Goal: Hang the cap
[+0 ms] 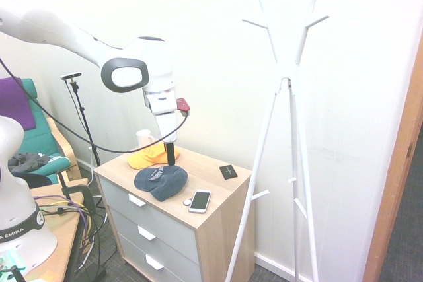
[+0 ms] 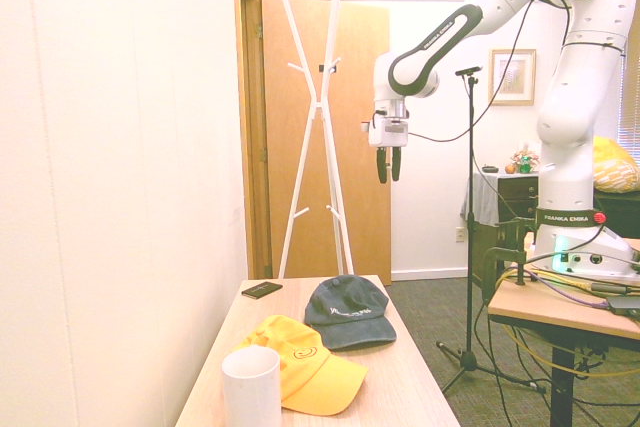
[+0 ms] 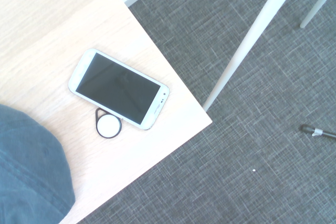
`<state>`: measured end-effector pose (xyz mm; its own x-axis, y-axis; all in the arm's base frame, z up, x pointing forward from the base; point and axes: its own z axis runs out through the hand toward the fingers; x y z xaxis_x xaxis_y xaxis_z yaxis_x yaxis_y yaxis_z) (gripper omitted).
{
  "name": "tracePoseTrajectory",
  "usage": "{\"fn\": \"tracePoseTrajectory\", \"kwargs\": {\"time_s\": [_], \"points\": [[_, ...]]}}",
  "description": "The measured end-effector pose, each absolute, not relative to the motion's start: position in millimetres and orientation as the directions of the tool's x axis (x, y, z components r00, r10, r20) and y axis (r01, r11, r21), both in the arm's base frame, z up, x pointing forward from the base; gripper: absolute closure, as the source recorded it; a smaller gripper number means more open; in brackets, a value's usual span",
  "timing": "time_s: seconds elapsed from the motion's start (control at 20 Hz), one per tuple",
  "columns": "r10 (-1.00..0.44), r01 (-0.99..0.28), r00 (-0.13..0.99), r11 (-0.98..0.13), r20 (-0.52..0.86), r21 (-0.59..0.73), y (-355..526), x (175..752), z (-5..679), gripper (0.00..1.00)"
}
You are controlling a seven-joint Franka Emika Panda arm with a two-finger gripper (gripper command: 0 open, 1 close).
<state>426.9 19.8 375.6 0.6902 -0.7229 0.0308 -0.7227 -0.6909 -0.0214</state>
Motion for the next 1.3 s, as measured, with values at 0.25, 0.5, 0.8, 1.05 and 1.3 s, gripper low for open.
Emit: {"fn": "tracePoseTrajectory", "kwargs": {"time_s": [0.25,0.5,0.8,1.05,1.3], "points": [[-0.718,-0.719,0.694,-0.695,0.042,-0.009,37,426,372,0.0],[-0.658,-0.66,0.75,-0.751,0.07,0.01,131,418,344,0.0],[-0.556,-0.562,0.821,-0.827,0.128,0.016,219,419,257,0.0],[-0.472,-0.481,0.868,-0.876,0.156,0.029,255,445,183,0.0],[-0.449,-0.459,0.882,-0.887,0.145,0.046,273,462,154,1.0]]}}
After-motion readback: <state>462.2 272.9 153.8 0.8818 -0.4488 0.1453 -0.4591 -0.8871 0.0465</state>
